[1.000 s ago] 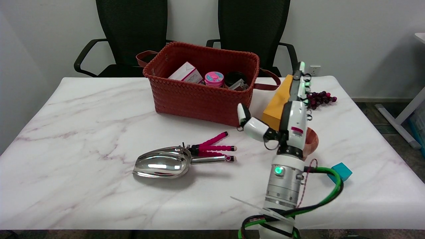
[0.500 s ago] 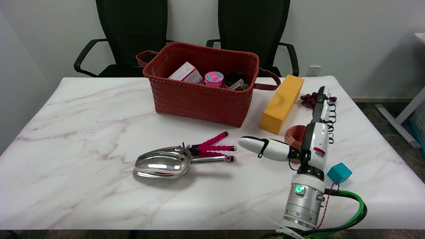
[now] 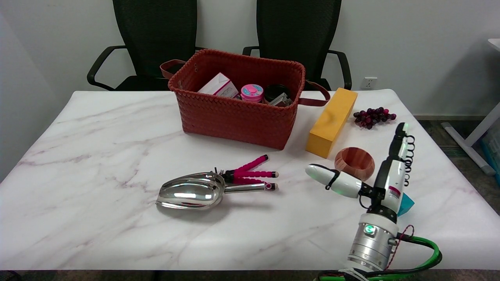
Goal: Pick up the wooden mortar.
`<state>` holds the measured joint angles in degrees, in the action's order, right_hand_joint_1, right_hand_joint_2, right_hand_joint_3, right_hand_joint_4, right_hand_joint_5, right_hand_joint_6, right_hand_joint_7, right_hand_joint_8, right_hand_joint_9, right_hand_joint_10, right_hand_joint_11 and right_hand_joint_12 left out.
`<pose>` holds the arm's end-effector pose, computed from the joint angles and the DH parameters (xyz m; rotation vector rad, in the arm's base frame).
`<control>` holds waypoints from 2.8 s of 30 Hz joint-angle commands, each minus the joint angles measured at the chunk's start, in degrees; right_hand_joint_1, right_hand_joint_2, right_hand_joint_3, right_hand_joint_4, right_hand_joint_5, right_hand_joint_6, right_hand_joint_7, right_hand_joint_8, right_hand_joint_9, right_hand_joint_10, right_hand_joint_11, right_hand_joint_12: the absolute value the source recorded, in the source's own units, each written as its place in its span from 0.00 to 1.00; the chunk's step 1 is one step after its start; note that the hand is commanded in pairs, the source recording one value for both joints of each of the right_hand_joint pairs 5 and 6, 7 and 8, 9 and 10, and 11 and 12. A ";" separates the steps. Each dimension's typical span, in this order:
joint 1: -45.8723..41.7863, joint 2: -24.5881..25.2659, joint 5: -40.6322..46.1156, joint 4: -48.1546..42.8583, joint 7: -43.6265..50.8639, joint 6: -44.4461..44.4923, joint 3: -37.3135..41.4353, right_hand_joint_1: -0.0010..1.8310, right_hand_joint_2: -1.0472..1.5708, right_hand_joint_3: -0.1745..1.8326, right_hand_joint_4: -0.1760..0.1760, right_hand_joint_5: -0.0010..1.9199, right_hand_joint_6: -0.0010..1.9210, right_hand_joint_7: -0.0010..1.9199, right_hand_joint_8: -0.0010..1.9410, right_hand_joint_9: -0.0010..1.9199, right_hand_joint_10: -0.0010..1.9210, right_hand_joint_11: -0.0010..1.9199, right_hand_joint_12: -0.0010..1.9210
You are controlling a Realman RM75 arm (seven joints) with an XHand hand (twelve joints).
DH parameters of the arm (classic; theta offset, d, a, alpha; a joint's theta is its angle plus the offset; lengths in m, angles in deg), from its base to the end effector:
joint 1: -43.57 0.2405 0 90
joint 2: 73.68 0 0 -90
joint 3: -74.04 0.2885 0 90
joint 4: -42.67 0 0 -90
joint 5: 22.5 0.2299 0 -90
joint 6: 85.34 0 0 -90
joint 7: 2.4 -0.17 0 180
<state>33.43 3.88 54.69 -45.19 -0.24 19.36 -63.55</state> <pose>-0.2987 -0.1956 0.2664 0.7609 -0.1760 1.3148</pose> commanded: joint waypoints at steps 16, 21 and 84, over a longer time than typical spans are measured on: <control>2.07 -2.16 13.72 11.84 -20.19 -8.33 11.77 0.65 0.54 0.15 0.50 0.00 0.00 0.00 0.00 0.00 0.00 0.00 0.00; 2.14 -2.16 13.96 11.94 -20.27 -9.85 12.26 0.65 0.54 0.17 0.50 0.00 0.00 0.00 0.00 0.00 0.00 0.00 0.00; 2.78 -1.60 15.56 13.84 -25.34 -19.81 11.15 0.63 0.58 0.26 0.50 0.00 0.00 0.00 0.00 0.00 0.00 0.00 0.00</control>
<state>36.03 2.29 69.42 -32.47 -22.71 0.96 -52.50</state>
